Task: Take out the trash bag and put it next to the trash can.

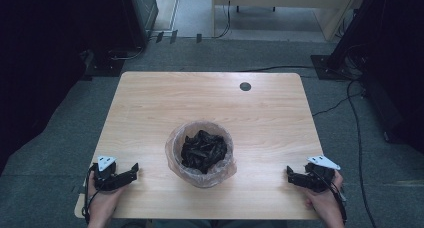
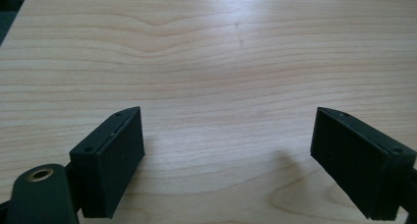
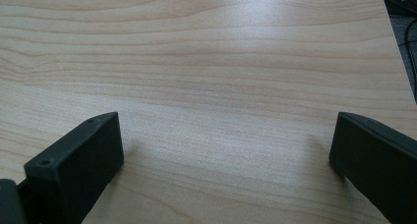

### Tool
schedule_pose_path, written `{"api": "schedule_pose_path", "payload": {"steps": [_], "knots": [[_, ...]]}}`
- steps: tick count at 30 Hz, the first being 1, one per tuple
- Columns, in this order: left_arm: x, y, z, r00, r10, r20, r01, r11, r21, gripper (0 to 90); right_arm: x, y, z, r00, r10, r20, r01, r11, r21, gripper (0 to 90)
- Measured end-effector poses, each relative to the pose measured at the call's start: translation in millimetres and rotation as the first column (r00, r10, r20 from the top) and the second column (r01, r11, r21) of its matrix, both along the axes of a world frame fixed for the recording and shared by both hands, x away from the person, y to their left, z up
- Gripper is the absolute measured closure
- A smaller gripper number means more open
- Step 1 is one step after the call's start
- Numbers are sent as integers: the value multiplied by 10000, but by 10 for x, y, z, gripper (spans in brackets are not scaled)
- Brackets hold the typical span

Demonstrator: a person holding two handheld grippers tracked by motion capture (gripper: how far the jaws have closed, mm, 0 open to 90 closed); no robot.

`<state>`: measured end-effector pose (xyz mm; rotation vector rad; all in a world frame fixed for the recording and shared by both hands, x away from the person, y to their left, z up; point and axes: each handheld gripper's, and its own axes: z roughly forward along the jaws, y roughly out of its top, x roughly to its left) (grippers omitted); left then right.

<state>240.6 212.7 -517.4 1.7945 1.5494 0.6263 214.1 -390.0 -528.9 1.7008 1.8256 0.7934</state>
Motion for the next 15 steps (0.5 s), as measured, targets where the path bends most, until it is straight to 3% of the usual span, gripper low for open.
{"api": "schedule_pose_path", "payload": {"steps": [7, 12, 15], "knots": [[-54, -380, -16, 9946, -1034, -111, 1037, 9942, 288, 124, 2, 0, 0, 10000, 8, 3, -8, 10000, -6, 0], [-66, -672, 14, 9813, -1922, -27, 1922, 9813, 134, 124, 1, 0, 0, 10000, 11, 7, -11, 10000, -5, 0], [-69, -814, 29, 9738, -2273, 65, 2270, 9736, 247, 124, 1, 0, 0, 10000, 11, 7, -11, 10000, -5, 0]]}}
